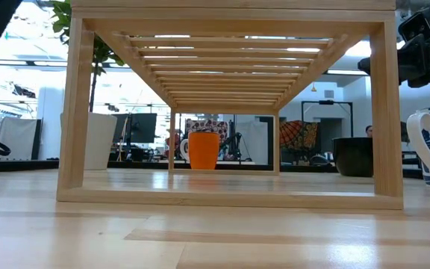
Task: Place coffee mugs
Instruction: Put the yellow mug on the shelf
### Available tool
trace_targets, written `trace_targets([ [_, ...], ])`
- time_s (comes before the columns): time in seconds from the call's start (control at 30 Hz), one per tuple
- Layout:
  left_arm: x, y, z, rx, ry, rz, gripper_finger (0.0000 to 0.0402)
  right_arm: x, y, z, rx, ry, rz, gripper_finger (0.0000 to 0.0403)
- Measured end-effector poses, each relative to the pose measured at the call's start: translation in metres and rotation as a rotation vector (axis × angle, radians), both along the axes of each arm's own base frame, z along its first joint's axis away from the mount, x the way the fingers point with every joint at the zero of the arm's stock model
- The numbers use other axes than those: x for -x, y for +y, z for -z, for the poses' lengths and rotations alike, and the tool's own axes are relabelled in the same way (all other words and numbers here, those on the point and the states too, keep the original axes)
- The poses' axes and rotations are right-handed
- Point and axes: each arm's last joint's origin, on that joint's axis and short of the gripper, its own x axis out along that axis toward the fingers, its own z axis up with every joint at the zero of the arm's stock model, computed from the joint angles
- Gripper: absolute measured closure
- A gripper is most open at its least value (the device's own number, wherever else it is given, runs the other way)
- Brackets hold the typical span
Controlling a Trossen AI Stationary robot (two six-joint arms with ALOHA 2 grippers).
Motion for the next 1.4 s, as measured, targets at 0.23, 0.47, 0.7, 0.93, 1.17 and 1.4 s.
trace_targets([
  [0.23, -0.018, 0.005, 0.022, -0.008, 0.063, 0.076, 0.0401, 0.000, 0.000, 0.000, -0.003, 0.001, 0.000, 0.0347],
  [0.47, -0.035, 0.006, 0.018, 0.044, -0.097, 0.150, 0.0401, 0.000, 0.000, 0.000, -0.003, 0.000, 0.000, 0.0347],
  [0.7, -0.052, 0.009, 0.044, 0.045, -0.010, 0.181, 0.0399, 0.000, 0.000, 0.000, -0.002, 0.000, 0.000, 0.0347],
  [0.93, -0.059, 0.010, 0.049, 0.014, -0.010, 0.205, 0.0392, 0.000, 0.000, 0.000, -0.002, 0.001, 0.000, 0.0347],
  [1.17, -0.060, 0.010, 0.049, -0.001, -0.015, 0.213, 0.0388, 0.000, 0.000, 0.000, 0.001, 0.001, -0.001, 0.0347],
  [1.4, -0.061, 0.011, 0.048, -0.034, -0.016, 0.207, 0.0345, 0.000, 0.000, 0.000, 0.001, 0.001, -0.001, 0.0347],
])
